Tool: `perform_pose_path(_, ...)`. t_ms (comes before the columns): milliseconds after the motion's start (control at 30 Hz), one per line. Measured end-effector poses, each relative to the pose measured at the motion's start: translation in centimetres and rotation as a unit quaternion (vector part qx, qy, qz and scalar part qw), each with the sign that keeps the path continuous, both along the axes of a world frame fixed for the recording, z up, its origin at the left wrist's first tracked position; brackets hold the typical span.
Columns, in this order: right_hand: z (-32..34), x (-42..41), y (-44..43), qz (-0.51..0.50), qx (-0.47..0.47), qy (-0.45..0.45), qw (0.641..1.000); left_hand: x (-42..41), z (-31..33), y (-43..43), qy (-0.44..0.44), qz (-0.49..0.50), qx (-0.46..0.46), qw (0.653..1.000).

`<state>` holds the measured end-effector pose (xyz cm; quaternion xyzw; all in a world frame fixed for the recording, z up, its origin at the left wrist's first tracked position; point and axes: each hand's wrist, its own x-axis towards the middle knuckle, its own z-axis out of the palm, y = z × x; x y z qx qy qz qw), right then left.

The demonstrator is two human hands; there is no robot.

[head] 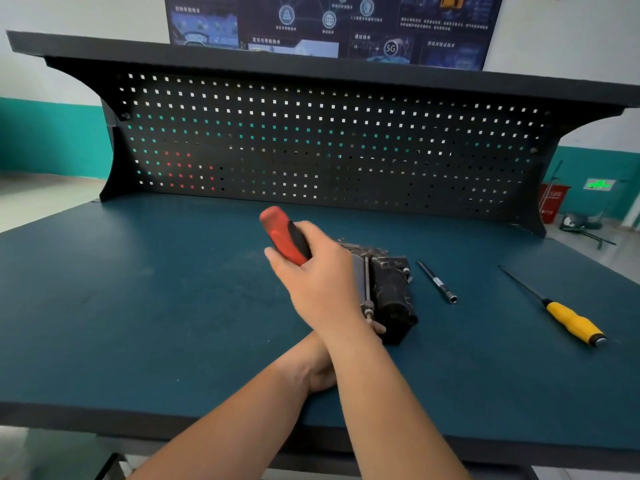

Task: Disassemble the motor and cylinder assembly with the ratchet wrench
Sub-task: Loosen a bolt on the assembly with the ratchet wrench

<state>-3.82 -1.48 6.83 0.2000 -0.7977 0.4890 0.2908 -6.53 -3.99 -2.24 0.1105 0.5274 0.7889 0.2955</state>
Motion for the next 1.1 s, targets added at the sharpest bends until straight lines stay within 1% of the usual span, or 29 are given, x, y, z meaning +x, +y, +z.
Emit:
perform_pose_path(33, 0.2, 0.2, 0.4, -0.003, -0.033, 0.012, 0.999, -0.1, -0.3, 0.0, 0.013, 0.004, 0.014, 1.0)
perform_pose_path(100, 0.7, 0.8, 1.7, -0.021, -0.142, 0.039, 0.989, -0.1, -0.7, 0.0, 0.014, 0.014, 0.04, 0.999)
perform_pose_path(133, 0.8, 1.1, 2.6, -0.04, -0.211, 0.048, 0.975, 0.0, -0.7, 0.1, 0.018, 0.022, 0.042, 0.999)
perform_pose_path(167, 0.8, 1.4, 3.6, -0.057, -0.291, 0.05, 0.954, -0.1, -0.9, 0.2, 0.024, 0.029, 0.045, 0.998)
perform_pose_path(200, 0.6, 1.7, 4.8, -0.059, -0.38, 0.053, 0.921, 0.0, -0.8, 0.3, 0.027, 0.035, 0.043, 0.998)
perform_pose_path(267, -0.3, 2.2, 7.1, -0.028, -0.554, 0.069, 0.829, 0.2, -0.5, 0.4, 0.035, 0.043, 0.033, 0.998)
perform_pose_path(300, -1.0, 2.4, 8.3, -0.026, -0.622, 0.072, 0.779, 0.2, -0.5, 0.4, 0.037, 0.043, 0.03, 0.998)
perform_pose_path(367, -2.4, 2.6, 10.2, -0.062, -0.72, 0.037, 0.69, 0.2, -0.5, 0.4, 0.043, 0.042, 0.027, 0.998)
perform_pose_path(400, -3.2, 2.6, 10.9, -0.081, -0.75, 0.009, 0.657, 0.3, -0.6, 0.4, 0.046, 0.043, 0.025, 0.998)
perform_pose_path(433, -4.0, 2.6, 11.4, -0.092, -0.769, -0.013, 0.632, 0.2, -0.7, 0.5, 0.05, 0.044, 0.024, 0.998)
perform_pose_path(467, -4.6, 2.5, 11.6, -0.097, -0.781, -0.024, 0.617, 0.2, -0.7, 0.5, 0.052, 0.045, 0.024, 0.997)
perform_pose_path(500, -5.0, 2.5, 11.6, -0.099, -0.785, -0.025, 0.611, 0.2, -0.7, 0.5, 0.054, 0.046, 0.024, 0.997)
perform_pose_path(533, -5.1, 2.5, 11.4, -0.101, -0.783, -0.017, 0.614, 0.2, -0.7, 0.4, 0.053, 0.047, 0.024, 0.997)
perform_pose_path(567, -4.9, 2.6, 11.1, -0.101, -0.773, -0.002, 0.626, 0.2, -0.8, 0.4, 0.055, 0.046, 0.024, 0.997)
perform_pose_path(600, -4.4, 2.6, 10.8, -0.1, -0.756, 0.016, 0.647, 0.2, -0.8, 0.4, 0.057, 0.045, 0.023, 0.997)
perform_pose_path(667, -2.9, 2.5, 10.1, -0.086, -0.711, 0.053, 0.696, 0.2, -0.8, 0.4, 0.059, 0.039, 0.021, 0.997)
perform_pose_path(733, -1.1, 2.2, 9.1, -0.059, -0.647, 0.064, 0.758, 0.3, -0.9, 0.4, 0.056, 0.034, 0.023, 0.998)
perform_pose_path(800, 0.3, 1.7, 7.9, -0.023, -0.549, 0.051, 0.834, 0.2, -1.0, 0.4, 0.055, 0.038, 0.023, 0.997)
perform_pose_path(867, 1.2, 1.2, 6.6, 0.015, -0.425, 0.024, 0.905, 0.2, -0.9, 0.4, 0.056, 0.044, 0.017, 0.997)
perform_pose_path(933, 1.8, 0.8, 5.2, 0.028, -0.287, -0.002, 0.958, 0.3, -1.0, 0.5, 0.059, 0.042, 0.004, 0.997)
perform_pose_path(1000, 2.0, 0.3, 3.8, 0.031, -0.175, -0.01, 0.984, 0.2, -1.2, 0.5, 0.059, 0.034, 0.003, 0.998)
perform_pose_path(1100, 1.5, 0.0, 2.0, 0.058, -0.073, -0.009, 0.996, 0.1, -1.1, 0.2, 0.057, 0.012, 0.008, 0.998)
